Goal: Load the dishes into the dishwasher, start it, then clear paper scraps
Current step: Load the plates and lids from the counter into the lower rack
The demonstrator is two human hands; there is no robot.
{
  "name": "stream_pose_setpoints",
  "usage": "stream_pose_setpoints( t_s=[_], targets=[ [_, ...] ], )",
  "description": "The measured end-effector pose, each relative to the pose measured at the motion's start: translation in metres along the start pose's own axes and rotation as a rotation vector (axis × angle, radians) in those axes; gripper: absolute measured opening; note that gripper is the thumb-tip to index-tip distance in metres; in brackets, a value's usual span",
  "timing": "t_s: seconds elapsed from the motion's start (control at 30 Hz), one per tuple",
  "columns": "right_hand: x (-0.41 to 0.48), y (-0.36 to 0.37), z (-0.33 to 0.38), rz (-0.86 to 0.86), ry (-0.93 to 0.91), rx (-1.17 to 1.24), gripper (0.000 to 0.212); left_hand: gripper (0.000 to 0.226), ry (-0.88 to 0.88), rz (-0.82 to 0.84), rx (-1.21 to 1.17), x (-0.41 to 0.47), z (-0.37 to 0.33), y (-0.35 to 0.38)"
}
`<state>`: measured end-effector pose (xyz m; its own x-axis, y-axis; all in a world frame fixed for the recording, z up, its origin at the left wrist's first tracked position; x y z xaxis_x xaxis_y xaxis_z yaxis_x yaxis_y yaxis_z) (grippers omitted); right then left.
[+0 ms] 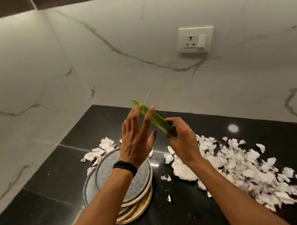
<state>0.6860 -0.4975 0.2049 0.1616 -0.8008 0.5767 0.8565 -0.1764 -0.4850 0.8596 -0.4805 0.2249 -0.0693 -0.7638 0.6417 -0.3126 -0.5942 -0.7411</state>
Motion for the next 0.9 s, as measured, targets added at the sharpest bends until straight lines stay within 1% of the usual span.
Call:
stream_pose_setpoints(
  t_s=[0.07, 0.1, 0.2, 0.3, 0.4, 0.5, 0.6, 0.73, 0.83, 0.9],
  targets=[
    [-0.020, -0.017, 0.011, -0.022, -0.042, -0.112, 0.036, 0.093, 0.079, 0.015, -0.006, -0.001, -0.014, -0.007],
    [-0.034, -0.026, 0.017, -0.037, -0.047, -0.177, 0.036, 0.091, 0.136, 0.020, -0.011, -0.004, -0.023, -0.010],
    [-0.082, -0.057, 0.033, -0.101, -0.013, -0.350, 0.038, 0.068, 0.304, 0.025, -0.066, -0.024, -0.051, -0.010],
    [-0.135, -0.089, 0.049, -0.119, 0.042, -0.476, 0.042, 0.039, 0.373, 0.040, -0.172, -0.050, -0.092, -0.007],
    [-0.184, -0.125, 0.059, -0.138, 0.125, -0.570, 0.040, 0.021, 0.447, 0.089, -0.285, -0.078, -0.142, -0.011],
    [-0.229, -0.160, 0.068, -0.193, 0.199, -0.666, 0.039, 0.022, 0.582, 0.140, -0.370, -0.096, -0.193, -0.016],
    [-0.267, -0.194, 0.076, -0.230, 0.206, -0.766, 0.041, 0.027, 0.675, 0.201, -0.433, -0.112, -0.244, -0.016],
    [-0.319, -0.238, 0.082, -0.292, 0.279, -0.912, 0.045, 0.022, 0.795, 0.279, -0.504, -0.137, -0.311, -0.012],
    [-0.371, -0.273, 0.087, -0.346, 0.351, -0.995, 0.039, 0.023, 0.887, 0.393, -0.567, -0.166, -0.370, -0.009],
    [-0.404, -0.294, 0.089, -0.339, 0.423, -0.998, 0.037, 0.025, 0.936, 0.470, -0.588, -0.190, -0.405, -0.009]
  ],
)
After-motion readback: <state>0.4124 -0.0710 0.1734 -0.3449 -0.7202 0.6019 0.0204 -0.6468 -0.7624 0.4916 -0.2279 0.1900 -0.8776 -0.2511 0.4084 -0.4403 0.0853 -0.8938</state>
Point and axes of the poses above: each hand's wrist, its own x-axis towards the middle knuckle, its own y-axis out of the palm, z = x × y, the point moved 1 cm from there along x, towards the middle knuckle, and after that the axes turned 7 degrees about -y, right-handed, at the moved point
